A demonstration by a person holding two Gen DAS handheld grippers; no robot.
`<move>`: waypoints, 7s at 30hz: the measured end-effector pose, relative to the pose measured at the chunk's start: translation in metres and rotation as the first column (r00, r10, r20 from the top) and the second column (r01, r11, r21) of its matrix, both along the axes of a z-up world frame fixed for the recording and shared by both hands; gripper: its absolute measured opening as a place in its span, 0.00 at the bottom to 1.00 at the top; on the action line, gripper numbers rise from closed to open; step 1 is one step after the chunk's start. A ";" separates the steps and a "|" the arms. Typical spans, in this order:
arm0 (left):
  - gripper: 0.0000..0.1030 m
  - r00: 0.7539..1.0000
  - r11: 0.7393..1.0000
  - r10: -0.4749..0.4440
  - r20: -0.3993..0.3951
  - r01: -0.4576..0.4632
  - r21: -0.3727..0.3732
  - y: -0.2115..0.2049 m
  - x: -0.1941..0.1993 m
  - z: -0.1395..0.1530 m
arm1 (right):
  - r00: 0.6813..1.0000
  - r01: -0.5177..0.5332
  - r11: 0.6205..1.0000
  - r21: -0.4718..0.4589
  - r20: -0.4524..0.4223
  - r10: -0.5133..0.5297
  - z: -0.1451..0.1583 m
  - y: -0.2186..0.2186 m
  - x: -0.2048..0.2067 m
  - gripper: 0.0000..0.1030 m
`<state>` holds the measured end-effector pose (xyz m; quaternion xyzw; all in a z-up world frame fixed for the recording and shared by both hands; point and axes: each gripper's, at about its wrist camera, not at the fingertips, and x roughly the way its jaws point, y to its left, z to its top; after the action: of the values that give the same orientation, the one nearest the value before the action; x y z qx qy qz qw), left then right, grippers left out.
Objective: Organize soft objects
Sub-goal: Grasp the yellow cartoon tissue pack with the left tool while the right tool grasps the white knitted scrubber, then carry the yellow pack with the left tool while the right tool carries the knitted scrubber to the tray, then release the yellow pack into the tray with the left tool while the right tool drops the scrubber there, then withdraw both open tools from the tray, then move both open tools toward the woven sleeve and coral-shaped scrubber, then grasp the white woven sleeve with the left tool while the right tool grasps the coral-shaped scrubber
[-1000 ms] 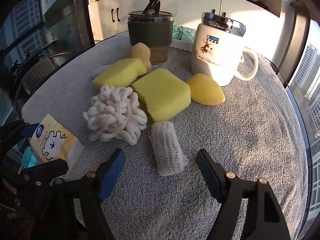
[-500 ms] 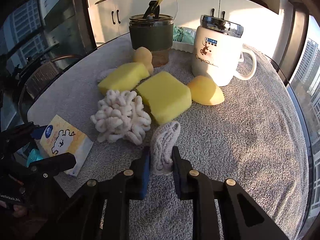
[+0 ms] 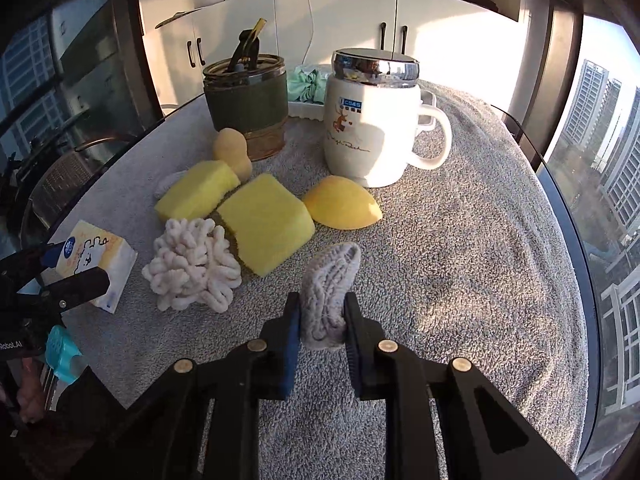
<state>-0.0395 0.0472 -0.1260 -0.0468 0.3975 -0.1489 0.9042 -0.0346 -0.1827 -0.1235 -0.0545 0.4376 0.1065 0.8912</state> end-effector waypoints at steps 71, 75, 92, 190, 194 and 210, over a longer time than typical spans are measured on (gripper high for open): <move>0.74 0.999 0.999 -0.043 -0.003 0.043 -0.012 -0.007 0.436 0.050 | 0.994 0.078 0.996 -0.035 -0.075 -0.081 0.044 -0.047 0.383 0.21; 0.68 0.990 0.988 -0.140 0.000 0.140 0.062 -0.042 0.437 0.049 | 0.990 0.062 0.998 -0.009 -0.123 -0.063 0.034 -0.041 0.404 0.21; 0.61 0.950 0.953 -0.259 -0.174 0.281 0.115 -0.078 0.434 0.007 | 0.969 -0.012 0.998 0.065 -0.246 0.027 0.007 -0.033 0.406 0.22; 0.66 0.998 0.976 0.017 -0.068 -0.002 0.216 0.103 0.112 -0.028 | 0.955 0.279 0.955 -0.099 -0.072 -0.287 -0.015 -0.107 0.054 0.73; 0.66 0.996 0.978 -0.063 -0.069 0.075 0.195 0.078 0.100 -0.023 | 0.964 0.252 0.965 -0.074 -0.065 -0.256 -0.012 -0.083 0.037 0.73; 0.66 0.966 0.900 -0.259 0.000 0.241 0.363 -0.009 0.087 -0.017 | 0.997 -0.056 0.996 0.071 -0.055 0.060 -0.004 0.033 0.002 0.73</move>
<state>0.0475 0.0386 -0.1434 0.1745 0.3986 -0.1893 0.8802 -0.0330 -0.1502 -0.1274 -0.0332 0.4573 0.1489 0.8761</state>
